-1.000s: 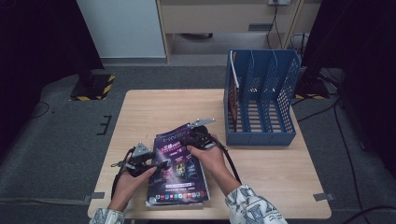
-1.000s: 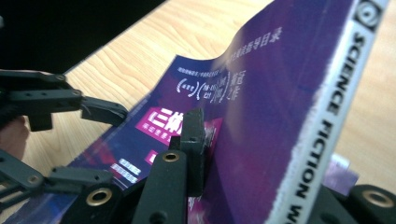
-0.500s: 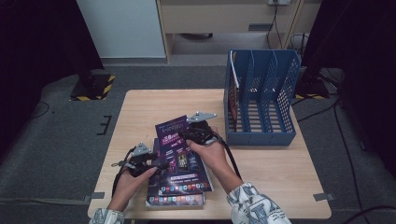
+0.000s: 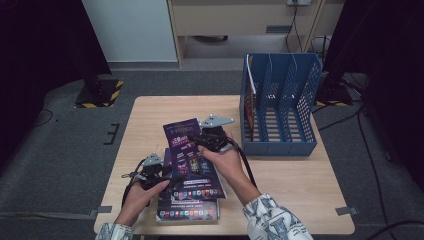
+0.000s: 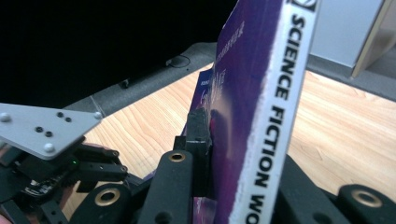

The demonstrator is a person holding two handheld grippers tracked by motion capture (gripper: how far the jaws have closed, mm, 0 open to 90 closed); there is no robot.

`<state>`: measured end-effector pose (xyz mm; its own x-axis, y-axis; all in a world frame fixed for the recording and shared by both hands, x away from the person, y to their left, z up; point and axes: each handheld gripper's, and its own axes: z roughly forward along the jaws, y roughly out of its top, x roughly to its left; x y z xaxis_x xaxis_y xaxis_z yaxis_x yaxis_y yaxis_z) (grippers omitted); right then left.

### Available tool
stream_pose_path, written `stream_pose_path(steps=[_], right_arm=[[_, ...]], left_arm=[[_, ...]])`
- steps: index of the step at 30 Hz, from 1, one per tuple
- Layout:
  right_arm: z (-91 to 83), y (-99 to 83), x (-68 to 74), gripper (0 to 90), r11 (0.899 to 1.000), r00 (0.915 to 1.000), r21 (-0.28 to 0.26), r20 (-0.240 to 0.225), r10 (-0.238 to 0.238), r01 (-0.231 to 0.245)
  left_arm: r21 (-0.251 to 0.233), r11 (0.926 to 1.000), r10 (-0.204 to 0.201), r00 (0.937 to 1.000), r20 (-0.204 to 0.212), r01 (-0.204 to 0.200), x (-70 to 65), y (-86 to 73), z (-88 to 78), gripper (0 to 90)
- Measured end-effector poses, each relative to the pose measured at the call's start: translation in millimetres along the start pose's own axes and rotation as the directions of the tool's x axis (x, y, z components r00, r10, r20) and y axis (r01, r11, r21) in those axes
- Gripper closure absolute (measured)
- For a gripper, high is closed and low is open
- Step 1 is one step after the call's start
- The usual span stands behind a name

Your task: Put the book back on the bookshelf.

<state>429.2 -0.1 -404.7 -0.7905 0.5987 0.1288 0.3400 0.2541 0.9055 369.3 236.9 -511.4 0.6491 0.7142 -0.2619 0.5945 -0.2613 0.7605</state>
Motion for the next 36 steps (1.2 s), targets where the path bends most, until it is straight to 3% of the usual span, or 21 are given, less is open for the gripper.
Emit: stream_pose_path(steps=[4, 7, 11, 15, 18, 25, 32, 36], right_arm=[[-1.1, 1.9, 1.5, 81.1, 1.000, 0.9999, -0.015, -0.011, -0.002, 0.002], [-2.5, 3.6, 3.1, 81.3, 0.999, 0.9997, -0.037, -0.024, -0.004, 0.003], [-2.2, 2.8, 3.4, 81.6, 0.999, 0.9995, -0.043, -0.028, -0.013, 0.012], [-0.9, 1.7, 3.4, 81.7, 0.999, 0.9994, -0.036, -0.030, -0.017, 0.016], [-0.3, 1.0, 4.0, 81.7, 0.999, 0.9993, -0.027, -0.026, -0.027, 0.026], [-4.4, 0.2, 0.2, 80.5, 0.999, 0.9990, -0.006, -0.008, -0.043, 0.043], [-11.2, 5.4, -4.8, 77.2, 0.998, 0.9982, -0.001, 0.007, -0.060, 0.060], [-13.4, 10.6, -4.4, 74.8, 0.998, 0.9978, -0.016, -0.015, -0.064, 0.064]], left_arm=[[-0.011, 0.9999, -0.011, 0.9998, 0.016, 0.011, 1.3, 0.5, -0.1, 30.3], [-0.017, 0.9994, -0.029, 0.9988, 0.040, 0.029, 5.5, 1.0, -0.6, 38.8], [-0.030, 0.9960, -0.082, 0.9948, 0.060, 0.084, 14.6, 1.8, -3.9, 53.3], [-0.018, 0.9940, -0.107, 0.9930, 0.050, 0.108, 16.2, 2.4, -5.4, 61.4], [-0.011, 0.9943, -0.106, 0.9936, 0.039, 0.106, 16.6, 4.0, -7.8, 68.7], [-0.009, 0.9966, -0.081, 0.9965, 0.020, 0.082, 14.9, 7.1, -10.8, 74.8], [-0.048, 0.9976, -0.051, 0.9985, -0.019, 0.050, 12.3, 11.1, -17.1, 77.2], [-0.077, 0.9968, -0.024, 0.9981, -0.056, 0.019, 10.4, 13.7, -22.4, 77.6]])
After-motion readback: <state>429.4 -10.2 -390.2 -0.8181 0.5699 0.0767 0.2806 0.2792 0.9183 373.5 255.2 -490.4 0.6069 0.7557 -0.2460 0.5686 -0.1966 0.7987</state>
